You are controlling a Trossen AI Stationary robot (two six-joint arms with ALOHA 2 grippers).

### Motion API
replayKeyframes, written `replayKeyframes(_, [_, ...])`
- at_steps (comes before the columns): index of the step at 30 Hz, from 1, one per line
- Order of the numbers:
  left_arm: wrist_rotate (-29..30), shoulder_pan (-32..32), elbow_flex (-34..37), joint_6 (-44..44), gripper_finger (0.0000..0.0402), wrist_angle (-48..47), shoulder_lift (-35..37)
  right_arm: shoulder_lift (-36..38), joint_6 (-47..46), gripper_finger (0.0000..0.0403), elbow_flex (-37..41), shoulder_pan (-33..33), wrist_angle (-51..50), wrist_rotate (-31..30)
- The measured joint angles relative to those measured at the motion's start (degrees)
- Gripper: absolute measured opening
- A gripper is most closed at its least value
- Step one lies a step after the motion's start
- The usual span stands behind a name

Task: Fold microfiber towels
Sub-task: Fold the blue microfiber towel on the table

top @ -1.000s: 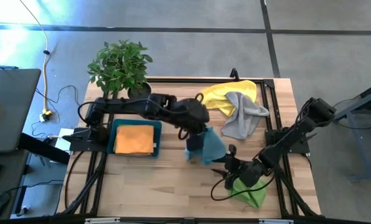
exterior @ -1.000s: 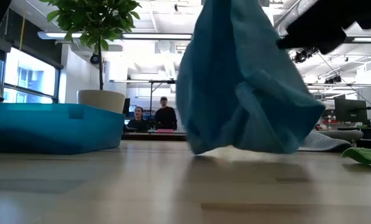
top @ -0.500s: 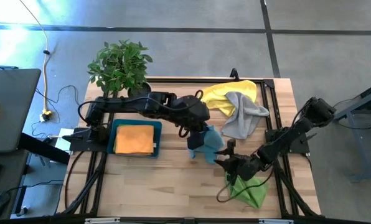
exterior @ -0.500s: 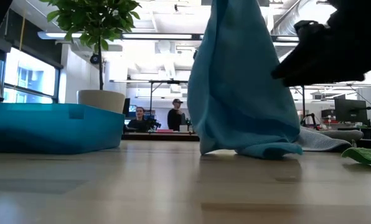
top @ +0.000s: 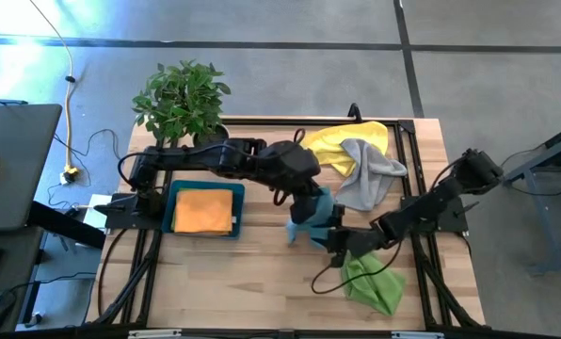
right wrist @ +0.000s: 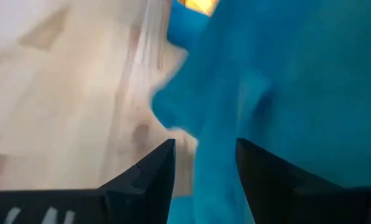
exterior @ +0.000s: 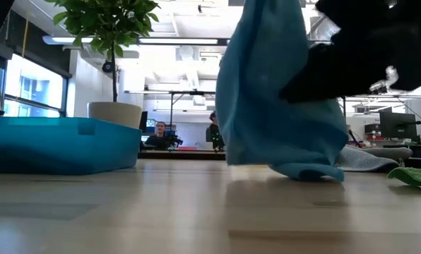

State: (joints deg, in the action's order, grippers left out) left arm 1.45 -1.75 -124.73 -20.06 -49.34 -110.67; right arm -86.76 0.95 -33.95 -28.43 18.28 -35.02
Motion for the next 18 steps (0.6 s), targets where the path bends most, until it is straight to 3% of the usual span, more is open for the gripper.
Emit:
replayKeyframes(8, [0.7,1.9,0.0,-2.8,0.0000,-1.0,0.0,-1.1,-0.5,0.0161,0.0,-0.9,0.2,-7.9])
replayKeyframes(18, [5.4,5.0,0.0,-3.8,0.0000,3.7,0.0,-1.1,-0.9,0.0161,0.0,-3.2,6.7,-7.0])
